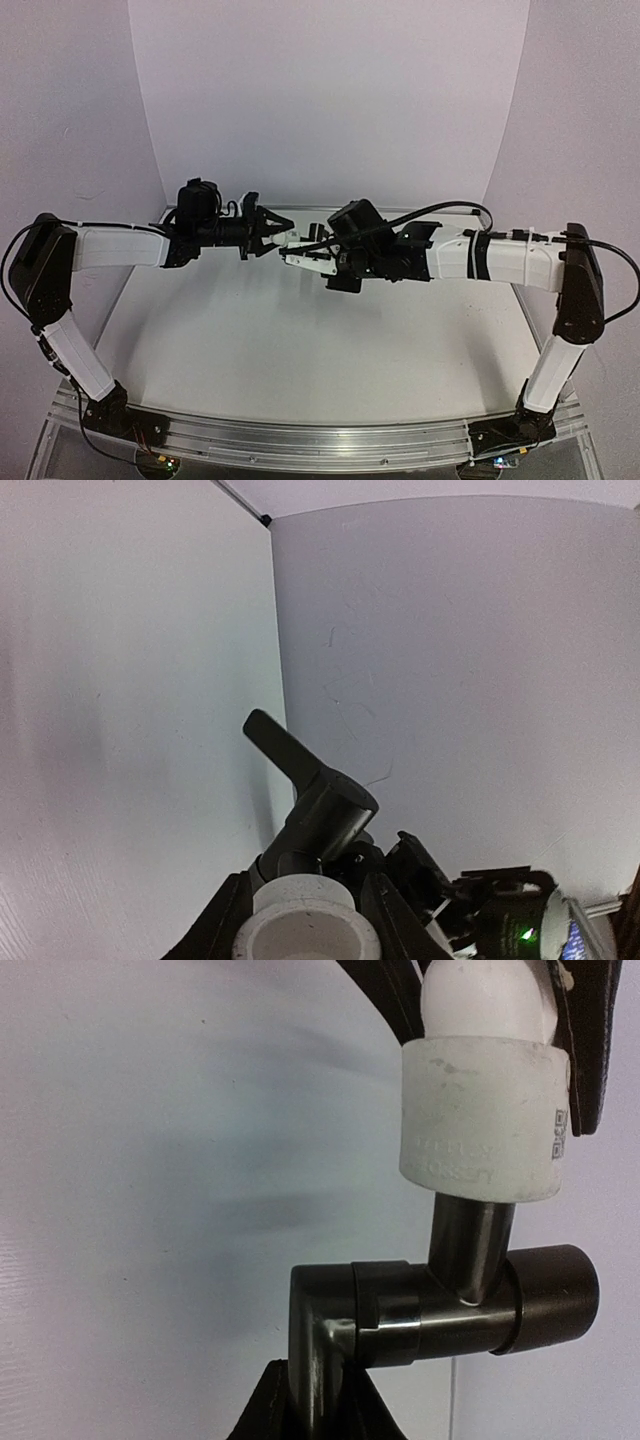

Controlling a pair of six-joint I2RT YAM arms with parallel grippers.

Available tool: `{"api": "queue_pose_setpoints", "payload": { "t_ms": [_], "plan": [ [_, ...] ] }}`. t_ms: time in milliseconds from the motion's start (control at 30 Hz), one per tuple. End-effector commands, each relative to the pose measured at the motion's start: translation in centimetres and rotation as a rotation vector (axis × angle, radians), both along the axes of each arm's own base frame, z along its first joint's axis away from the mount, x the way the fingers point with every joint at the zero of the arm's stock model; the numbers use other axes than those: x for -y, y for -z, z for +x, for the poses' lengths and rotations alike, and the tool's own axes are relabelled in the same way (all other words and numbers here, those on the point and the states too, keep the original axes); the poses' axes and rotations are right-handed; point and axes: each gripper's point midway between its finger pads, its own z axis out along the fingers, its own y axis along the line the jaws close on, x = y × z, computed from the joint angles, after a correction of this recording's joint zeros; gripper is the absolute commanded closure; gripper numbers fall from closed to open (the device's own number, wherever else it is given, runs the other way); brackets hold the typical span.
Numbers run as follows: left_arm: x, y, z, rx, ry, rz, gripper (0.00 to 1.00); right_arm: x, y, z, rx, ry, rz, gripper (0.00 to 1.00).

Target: Install the water faucets

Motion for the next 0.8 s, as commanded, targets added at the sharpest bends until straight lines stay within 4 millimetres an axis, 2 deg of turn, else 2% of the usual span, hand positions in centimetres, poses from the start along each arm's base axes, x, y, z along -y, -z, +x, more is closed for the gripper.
{"api": "queue_pose_setpoints", "payload": {
  "t_ms": [0, 133, 300, 433, 600, 667, 767],
  "plan": [
    [1.0, -5.8, -1.5, 0.41, 0.149, -0.03, 0.74, -3.7, -7.8, -6.4, -0.291, -0.293, 0.359, 1.0],
    [1.3, -7.3, -4.5, 0.66, 0.303, -0.043, 0.79, -2.9, -10.9, -12.2, -0.56, -0.574, 0.48, 1.0],
    [1.9, -8.3, -8.7, 1.046, 0.456, 0.039, 0.81, -1.6, -14.3, -16.4, -0.763, -0.784, 0.559, 1.0],
    [1.9, -8.0, -10.1, 1.296, 0.506, 0.187, 0.78, -0.3, -16.2, -17.9, -0.859, -0.901, 0.611, 1.0],
    [0.7, -8.7, -9.2, 1.466, 0.461, 0.346, 0.8, 0.8, -16.9, -17.9, -0.907, -0.939, 0.644, 1.0],
    [0.5, -9.5, -9.2, 1.489, 0.45, 0.35, 0.83, 0.5, -16.5, -17.5, -0.9, -0.917, 0.638, 1.0],
    [0.6, -10.5, -10.4, 1.503, 0.459, 0.273, 0.82, 0.5, -16.4, -17.7, -0.948, -0.944, 0.648, 1.0]
  ]
}}
